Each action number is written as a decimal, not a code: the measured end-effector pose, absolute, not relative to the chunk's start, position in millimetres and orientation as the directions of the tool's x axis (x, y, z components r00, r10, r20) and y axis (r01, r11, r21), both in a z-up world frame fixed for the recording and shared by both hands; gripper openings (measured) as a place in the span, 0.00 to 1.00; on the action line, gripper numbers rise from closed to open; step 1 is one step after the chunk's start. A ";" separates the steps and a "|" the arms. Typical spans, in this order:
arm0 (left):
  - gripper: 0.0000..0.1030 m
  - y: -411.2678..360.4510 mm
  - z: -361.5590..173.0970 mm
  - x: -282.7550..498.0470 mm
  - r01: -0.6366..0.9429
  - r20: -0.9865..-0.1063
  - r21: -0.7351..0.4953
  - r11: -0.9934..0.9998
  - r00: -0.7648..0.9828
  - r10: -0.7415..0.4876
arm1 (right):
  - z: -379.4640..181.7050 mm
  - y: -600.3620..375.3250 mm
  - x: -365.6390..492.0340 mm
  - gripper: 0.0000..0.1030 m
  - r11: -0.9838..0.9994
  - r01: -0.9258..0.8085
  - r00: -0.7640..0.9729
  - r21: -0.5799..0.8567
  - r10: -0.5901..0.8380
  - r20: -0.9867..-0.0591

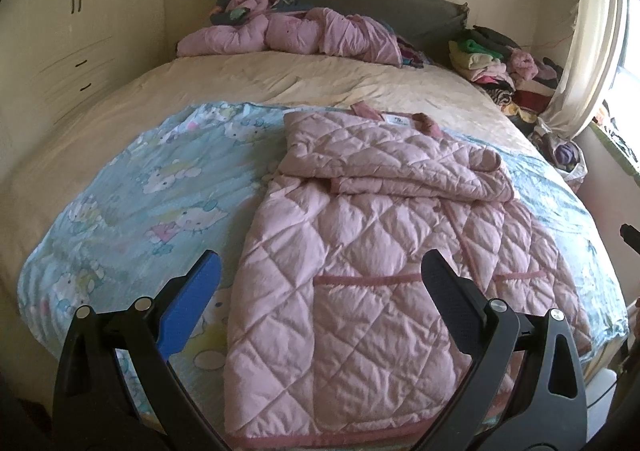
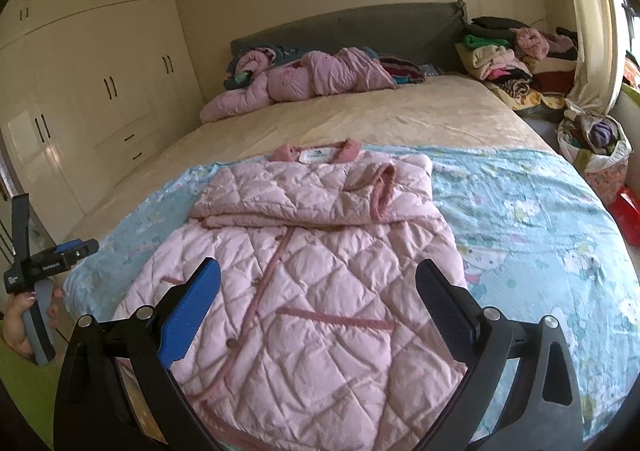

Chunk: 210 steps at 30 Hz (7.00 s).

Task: Fold large clothes
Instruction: 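Move both grippers to the ribbed hem of the jacket, then grasp the ribbed jacket hem with the right gripper while the left gripper grasps it too, then lift the hem with both grippers and fold it toward the collar, then lay the hem down on the jacket and open both grippers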

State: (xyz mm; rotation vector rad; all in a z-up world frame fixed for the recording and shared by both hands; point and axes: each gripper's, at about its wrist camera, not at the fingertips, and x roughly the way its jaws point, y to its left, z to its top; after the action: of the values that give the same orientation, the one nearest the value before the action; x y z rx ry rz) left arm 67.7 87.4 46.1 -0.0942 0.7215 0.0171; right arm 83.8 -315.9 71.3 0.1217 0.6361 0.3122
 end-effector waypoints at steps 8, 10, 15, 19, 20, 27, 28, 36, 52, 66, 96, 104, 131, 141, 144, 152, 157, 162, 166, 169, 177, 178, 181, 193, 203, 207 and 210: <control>0.91 103.3 28.9 59.5 -0.083 -0.694 -0.058 0.995 0.720 0.020 | 47.1 -329.4 76.7 0.95 0.954 -0.214 0.733 0.212 0.300 -0.610; 0.91 107.6 23.6 57.1 -0.095 -0.703 -0.054 0.994 0.710 0.030 | 43.4 -332.2 75.6 0.95 0.954 -0.208 0.728 0.216 0.299 -0.617; 0.91 115.8 9.5 51.6 -0.110 -0.729 -0.046 0.993 0.684 0.042 | 36.8 -336.3 73.0 0.95 0.955 -0.203 0.714 0.218 0.297 -0.634; 0.91 122.8 -6.6 48.0 -0.123 -0.756 -0.031 0.992 0.652 0.058 | 28.3 -339.8 69.7 0.95 0.959 -0.196 0.700 0.206 0.283 -0.656; 0.91 125.0 -11.5 47.0 -0.127 -0.765 -0.028 0.992 0.642 0.061 | 25.1 -341.9 68.8 0.95 0.960 -0.191 0.695 0.207 0.280 -0.662; 0.91 136.9 -42.7 38.8 -0.148 -0.811 -0.020 0.989 0.580 0.071 | 5.3 -353.5 63.4 0.95 0.967 -0.159 0.665 0.200 0.255 -0.702; 0.91 137.8 -45.1 38.3 -0.150 -0.814 -0.023 0.988 0.576 0.069 | 2.1 -355.1 62.3 0.95 0.968 -0.156 0.659 0.195 0.249 -0.710; 0.91 152.8 -72.0 32.2 -0.178 -0.851 -0.079 0.981 0.524 0.027 | -16.7 -368.2 57.7 0.95 0.978 -0.128 0.630 0.163 0.207 -0.749; 0.91 155.1 -94.6 32.1 -0.172 -0.882 -0.123 0.977 0.471 -0.029 | -72.6 -393.4 54.5 0.95 0.972 -0.056 0.514 0.229 0.225 -0.828; 0.91 156.4 -104.3 37.6 -0.173 -0.905 -0.166 0.971 0.418 -0.080 | -96.0 -401.4 52.9 0.61 0.909 -0.059 0.446 0.412 0.393 -0.804; 0.21 99.0 -91.2 45.9 -0.058 -0.846 -0.174 0.983 0.519 -0.119 | -101.1 -394.8 62.0 0.58 0.913 -0.117 0.451 0.392 0.400 -0.798; 0.14 99.0 -71.1 40.1 -0.046 -0.809 -0.177 0.983 0.576 -0.118 | -105.8 -400.0 56.7 0.33 0.876 -0.147 0.444 0.459 0.473 -0.761; 0.13 100.8 22.3 65.7 -0.018 -0.650 -0.173 0.985 0.753 -0.100 | 25.0 -405.7 94.8 0.18 0.791 -0.325 0.672 0.519 0.579 -0.462; 0.13 116.7 45.2 87.3 -0.027 -0.603 -0.224 0.974 0.789 -0.117 | 54.1 -409.1 129.8 0.18 0.800 -0.318 0.723 0.508 0.551 -0.416; 0.13 118.0 51.3 95.2 -0.029 -0.592 -0.229 0.973 0.798 -0.115 | 59.1 -409.3 138.5 0.18 0.801 -0.311 0.734 0.512 0.544 -0.406; 0.14 119.7 59.4 112.4 -0.032 -0.573 -0.222 0.975 0.813 -0.103 | 66.2 -409.2 161.2 0.18 0.806 -0.299 0.756 0.511 0.527 -0.390; 0.14 120.0 65.6 124.3 -0.039 -0.559 -0.206 0.978 0.825 -0.085 | 69.7 -410.6 177.5 0.18 0.803 -0.277 0.768 0.528 0.515 -0.380; 0.14 120.3 72.5 140.5 -0.042 -0.546 -0.199 0.979 0.834 -0.075 | 74.7 -410.2 193.8 0.18 0.804 -0.260 0.778 0.534 0.503 -0.378; 0.14 120.7 77.4 155.3 -0.048 -0.533 -0.193 0.980 0.844 -0.063 | 77.8 -408.9 207.1 0.18 0.808 -0.250 0.785 0.533 0.491 -0.377; 0.14 120.5 79.6 167.5 -0.061 -0.520 -0.191 0.980 0.853 -0.049 | 78.9 -408.8 219.8 0.18 0.813 -0.240 0.791 0.530 0.480 -0.379; 0.14 118.2 83.6 193.5 -0.099 -0.485 -0.220 0.970 0.874 -0.021 | 76.6 -404.5 254.5 0.18 0.840 -0.203 0.813 0.503 0.431 -0.392; 0.14 118.3 83.4 196.9 -0.104 -0.483 -0.219 0.970 0.876 -0.015 | 75.9 -403.5 258.2 0.18 0.844 -0.200 0.815 0.497 0.425 -0.393; 0.14 116.5 80.8 207.6 -0.126 -0.478 -0.213 0.969 0.878 0.010 | 73.1 -398.9 269.6 0.18 0.863 -0.195 0.825 0.467 0.402 -0.399; 0.15 108.8 66.8 255.7 -0.178 -0.502 -0.156 0.972 0.862 0.077 | 55.3 -391.6 316.7 0.18 0.884 -0.132 0.834 0.448 0.343 -0.432; 0.16 113.0 39.0 283.8 -0.174 -0.516 -0.141 0.975 0.853 0.077 | 38.6 -381.1 346.6 0.19 0.911 -0.094 0.825 0.402 0.298 -0.481; 0.16 114.4 31.5 293.9 -0.160 -0.521 -0.143 0.977 0.851 0.063 | 28.7 -381.7 361.1 0.21 0.904 -0.077 0.814 0.422 0.301 -0.497; 0.16 116.9 25.6 301.1 -0.157 -0.529 -0.147 0.977 0.847 0.056 | 21.1 -390.1 372.5 0.27 0.858 -0.083 0.793 0.507 0.365 -0.488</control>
State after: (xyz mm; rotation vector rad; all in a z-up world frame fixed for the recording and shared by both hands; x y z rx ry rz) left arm 301.1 116.9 25.6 -0.1882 0.5499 0.1132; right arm 372.5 -390.1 21.1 0.4870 0.6123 0.2514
